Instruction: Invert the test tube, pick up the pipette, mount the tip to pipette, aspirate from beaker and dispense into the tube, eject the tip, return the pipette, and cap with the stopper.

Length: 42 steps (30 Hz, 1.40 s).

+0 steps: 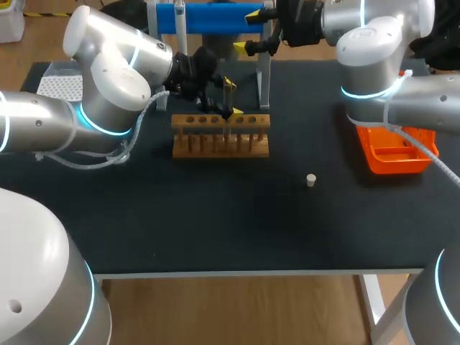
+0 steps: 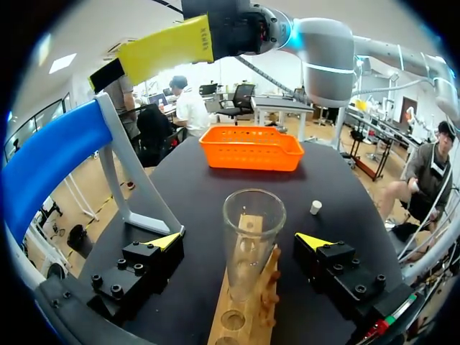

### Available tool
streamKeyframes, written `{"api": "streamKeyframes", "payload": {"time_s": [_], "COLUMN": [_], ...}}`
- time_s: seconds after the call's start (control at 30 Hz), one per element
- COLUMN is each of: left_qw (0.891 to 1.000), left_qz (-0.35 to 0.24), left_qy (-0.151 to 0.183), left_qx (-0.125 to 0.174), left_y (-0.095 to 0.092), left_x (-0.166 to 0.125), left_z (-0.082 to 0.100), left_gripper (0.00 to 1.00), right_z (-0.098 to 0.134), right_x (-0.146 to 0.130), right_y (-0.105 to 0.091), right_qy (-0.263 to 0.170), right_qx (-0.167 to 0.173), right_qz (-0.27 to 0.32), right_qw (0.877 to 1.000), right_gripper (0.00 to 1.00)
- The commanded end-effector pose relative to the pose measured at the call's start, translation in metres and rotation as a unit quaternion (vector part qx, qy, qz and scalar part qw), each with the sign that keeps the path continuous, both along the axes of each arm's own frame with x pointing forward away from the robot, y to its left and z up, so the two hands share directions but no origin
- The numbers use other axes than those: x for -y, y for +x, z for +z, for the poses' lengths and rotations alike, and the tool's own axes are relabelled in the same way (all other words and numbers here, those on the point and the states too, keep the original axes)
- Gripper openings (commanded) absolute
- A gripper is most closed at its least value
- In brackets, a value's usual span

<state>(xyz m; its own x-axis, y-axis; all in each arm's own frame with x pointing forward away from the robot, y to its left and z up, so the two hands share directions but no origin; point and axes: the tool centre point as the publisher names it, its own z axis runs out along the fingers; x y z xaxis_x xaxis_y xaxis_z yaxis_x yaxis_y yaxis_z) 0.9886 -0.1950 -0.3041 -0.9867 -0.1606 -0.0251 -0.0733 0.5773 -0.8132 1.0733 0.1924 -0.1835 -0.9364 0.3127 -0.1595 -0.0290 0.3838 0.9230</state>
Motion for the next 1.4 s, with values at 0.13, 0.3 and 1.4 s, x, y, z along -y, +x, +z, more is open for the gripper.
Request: {"api": "streamKeyframes", "payload": {"time_s": [0.13, 0.3, 1.4], "left_qw": [1.000, 1.000, 1.000], "left_qz": [-0.001, -0.001, -0.001], "left_qy": [0.001, 0.001, 0.001], "left_qx": [-0.001, -0.001, -0.001], "left_y": [0.001, 0.001, 0.001], "left_x": [0.000, 0.000, 0.000], "left_z": [0.000, 0.000, 0.000], "left_gripper": [1.00, 1.00, 1.00], "right_z": [0.012, 0.008, -0.099], "right_x": [0.048, 0.087, 0.213], "right_y": [-0.047, -0.083, -0.249], "right_qy": [-0.018, -0.033, -0.007], "right_qx": [-0.006, -0.015, -0.052], "right_qz": [-0.012, -0.025, -0.097], "right_qw": [1.000, 0.999, 0.994], "right_gripper": [1.00, 1.00, 1.00]}}
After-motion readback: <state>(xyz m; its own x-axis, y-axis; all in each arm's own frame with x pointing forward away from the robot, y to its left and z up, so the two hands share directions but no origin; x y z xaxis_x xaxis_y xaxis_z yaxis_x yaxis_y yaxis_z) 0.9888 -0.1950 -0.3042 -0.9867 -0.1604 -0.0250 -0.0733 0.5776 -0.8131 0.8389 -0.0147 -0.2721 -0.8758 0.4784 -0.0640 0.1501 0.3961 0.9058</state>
